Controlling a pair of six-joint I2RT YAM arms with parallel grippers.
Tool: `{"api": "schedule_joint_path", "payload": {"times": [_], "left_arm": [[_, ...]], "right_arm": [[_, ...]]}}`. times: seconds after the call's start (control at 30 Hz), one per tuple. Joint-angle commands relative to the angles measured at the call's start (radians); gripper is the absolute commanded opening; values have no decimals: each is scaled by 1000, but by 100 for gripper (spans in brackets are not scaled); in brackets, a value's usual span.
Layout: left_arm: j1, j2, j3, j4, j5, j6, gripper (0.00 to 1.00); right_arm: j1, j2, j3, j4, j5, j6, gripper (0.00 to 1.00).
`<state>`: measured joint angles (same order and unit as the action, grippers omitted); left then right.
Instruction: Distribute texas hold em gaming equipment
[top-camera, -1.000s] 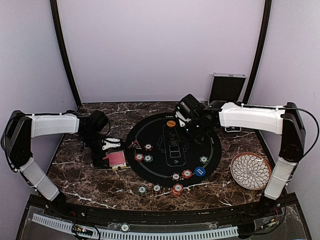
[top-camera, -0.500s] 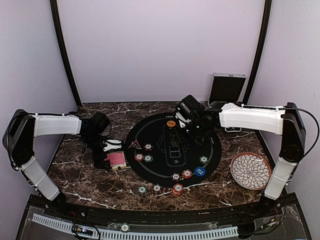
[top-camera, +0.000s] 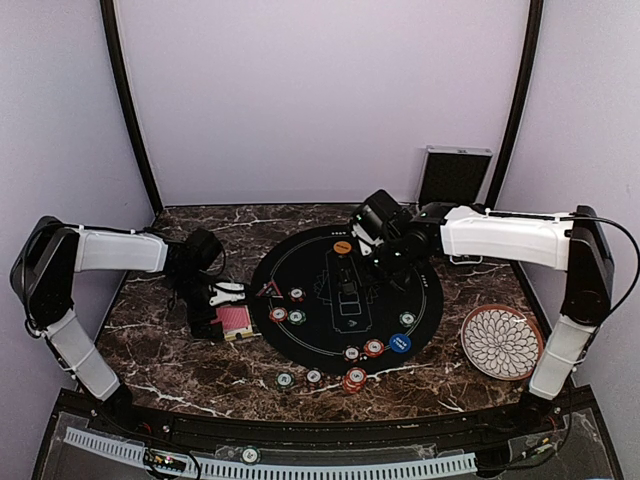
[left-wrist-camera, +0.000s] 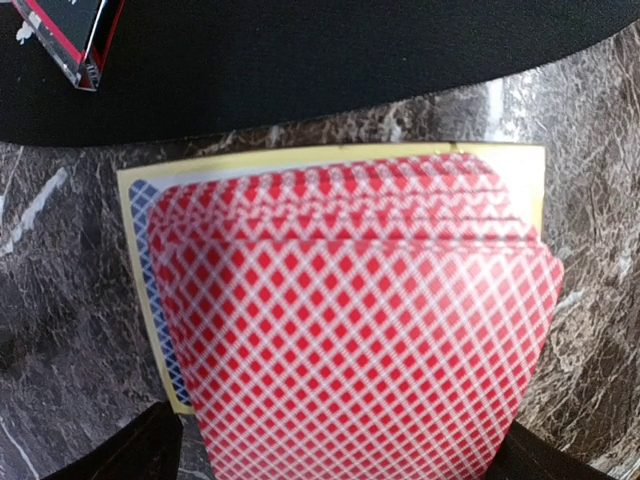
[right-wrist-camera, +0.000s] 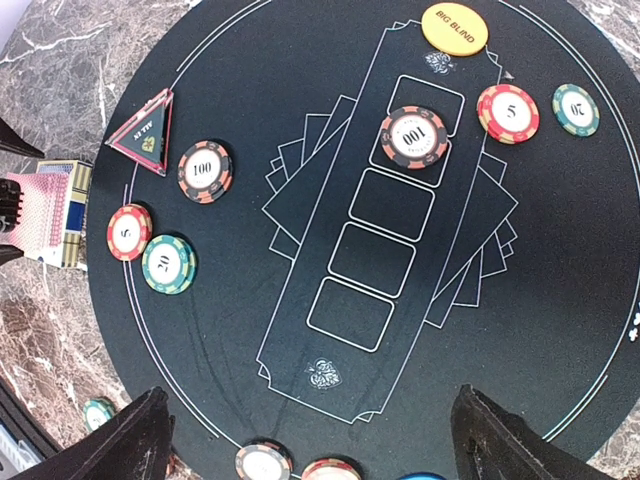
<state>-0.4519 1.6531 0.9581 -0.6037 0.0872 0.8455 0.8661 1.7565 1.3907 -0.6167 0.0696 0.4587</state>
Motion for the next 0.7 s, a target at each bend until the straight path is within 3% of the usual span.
{"api": "schedule_joint_path", "payload": {"times": [0.0, 0.57, 0.67], "left_arm": [[-5, -10, -23, 26, -4, 3, 99], [-5, -26, -54, 47, -18, 19, 99], [-5, -34, -59, 50, -20, 22, 94]], "right_arm": [[10, -40, -16, 32, -5, 15, 99], [10, -51, -53, 58, -25, 24, 94], [10, -51, -55, 62, -31, 25, 93]]}}
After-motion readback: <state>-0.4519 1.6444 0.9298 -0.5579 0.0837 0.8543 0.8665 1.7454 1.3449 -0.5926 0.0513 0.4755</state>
